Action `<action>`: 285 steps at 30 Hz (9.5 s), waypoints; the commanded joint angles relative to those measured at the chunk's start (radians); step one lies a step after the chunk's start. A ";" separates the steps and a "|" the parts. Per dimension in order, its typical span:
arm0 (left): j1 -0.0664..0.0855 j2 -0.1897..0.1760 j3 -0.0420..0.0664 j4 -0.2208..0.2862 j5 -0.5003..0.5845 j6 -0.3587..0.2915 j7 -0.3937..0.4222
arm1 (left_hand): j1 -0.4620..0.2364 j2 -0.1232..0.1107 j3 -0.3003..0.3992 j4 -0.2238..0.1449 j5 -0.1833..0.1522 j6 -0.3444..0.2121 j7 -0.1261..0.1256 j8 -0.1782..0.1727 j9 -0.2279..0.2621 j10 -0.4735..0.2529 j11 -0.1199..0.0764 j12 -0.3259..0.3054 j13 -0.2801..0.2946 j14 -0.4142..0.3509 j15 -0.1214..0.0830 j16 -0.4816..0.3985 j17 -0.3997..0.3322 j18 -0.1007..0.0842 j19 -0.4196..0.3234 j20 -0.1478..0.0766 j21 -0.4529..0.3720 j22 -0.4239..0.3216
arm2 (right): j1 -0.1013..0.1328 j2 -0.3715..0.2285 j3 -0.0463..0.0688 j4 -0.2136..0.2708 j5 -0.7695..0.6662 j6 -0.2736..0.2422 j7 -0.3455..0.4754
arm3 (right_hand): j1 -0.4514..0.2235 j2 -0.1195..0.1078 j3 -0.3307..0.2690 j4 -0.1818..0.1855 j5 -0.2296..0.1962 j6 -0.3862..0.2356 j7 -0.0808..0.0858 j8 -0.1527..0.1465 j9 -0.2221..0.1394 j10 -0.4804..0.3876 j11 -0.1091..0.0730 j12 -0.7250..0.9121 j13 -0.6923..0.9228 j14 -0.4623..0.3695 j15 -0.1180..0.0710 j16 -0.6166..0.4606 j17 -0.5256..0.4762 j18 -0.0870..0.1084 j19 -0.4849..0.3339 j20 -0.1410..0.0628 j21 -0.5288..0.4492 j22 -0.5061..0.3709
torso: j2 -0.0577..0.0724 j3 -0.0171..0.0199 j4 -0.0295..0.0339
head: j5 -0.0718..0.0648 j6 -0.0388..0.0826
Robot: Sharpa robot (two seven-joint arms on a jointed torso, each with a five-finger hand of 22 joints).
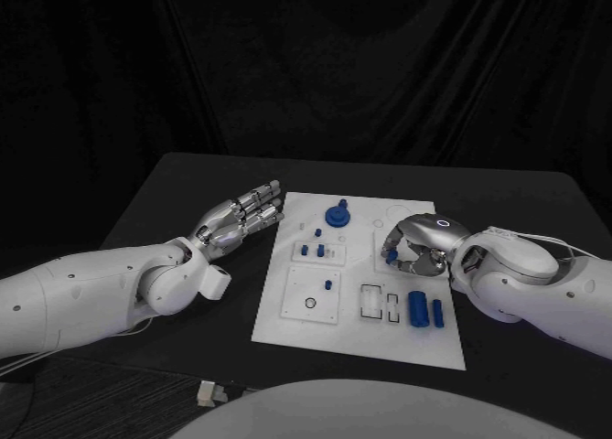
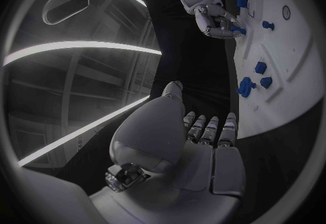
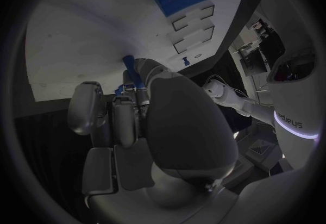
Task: Assemble the parts on the task board
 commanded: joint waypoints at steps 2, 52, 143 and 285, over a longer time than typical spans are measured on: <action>-0.001 0.001 0.001 0.002 0.006 0.014 0.019 | 0.010 -0.001 0.002 -0.001 0.004 -0.003 -0.001 0.006 0.001 -0.002 0.008 0.006 0.002 0.001 0.008 0.006 0.002 0.018 0.000 0.004 0.005 0.001 | 0.019 -0.012 0.000 0.032 -0.002 -0.038 0.011 | 0.004 0.006 0.006 -0.007 -0.005 0.008 0.002 0.007 0.003 0.020 -0.010 0.003 0.002 0.047 0.004 0.006 0.004 0.000 0.002 0.005 0.007 0.161 | -0.001 0.0000 0.0005 | 0.003 0.000; -0.002 0.004 0.001 -0.003 0.006 0.007 0.020 | 0.013 0.000 0.004 -0.004 0.007 -0.001 0.002 0.007 0.001 -0.001 0.009 0.008 0.002 0.002 0.009 0.007 0.002 0.017 -0.001 0.005 0.005 -0.001 | -0.039 0.286 0.000 0.055 -0.115 0.098 -0.003 | 0.004 0.009 0.017 -0.020 -0.002 0.009 0.003 0.008 0.006 0.026 -0.010 -0.003 -0.001 0.046 0.004 0.005 0.001 0.002 -0.003 0.004 0.000 0.159 | 0.001 0.0000 -0.0003 | 0.026 0.000; -0.004 0.010 0.001 -0.006 0.006 0.009 0.014 | 0.019 0.004 0.009 -0.009 0.011 -0.002 0.005 0.007 0.001 -0.002 0.010 0.007 0.002 0.002 0.009 0.008 0.002 0.016 0.000 0.005 0.005 -0.001 | -0.012 0.159 0.000 0.169 -0.151 -0.075 -0.006 | -0.064 -0.062 -0.241 0.118 -0.353 -0.432 -0.098 -0.099 -0.090 -0.443 0.030 0.062 0.012 -0.056 0.018 -0.071 -0.175 0.040 -0.123 0.021 -0.234 0.105 | 0.000 0.0003 0.0002 | 0.020 0.000; -0.006 0.028 0.001 -0.013 0.006 0.019 0.002 | 0.021 0.004 0.015 -0.021 0.015 -0.002 -0.001 0.008 0.001 0.014 0.053 0.056 0.009 0.007 0.032 0.019 0.004 0.004 0.004 0.014 0.007 -0.001 | 0.047 -0.013 -0.001 0.092 0.222 0.529 -0.540 | -0.570 0.027 -0.175 0.111 -0.166 0.216 -0.126 0.039 0.227 0.527 -0.145 1.207 1.439 0.105 -0.102 0.126 0.263 -0.024 0.037 -0.092 0.158 0.188 | -0.001 -0.0011 -0.0005 | -0.036 0.000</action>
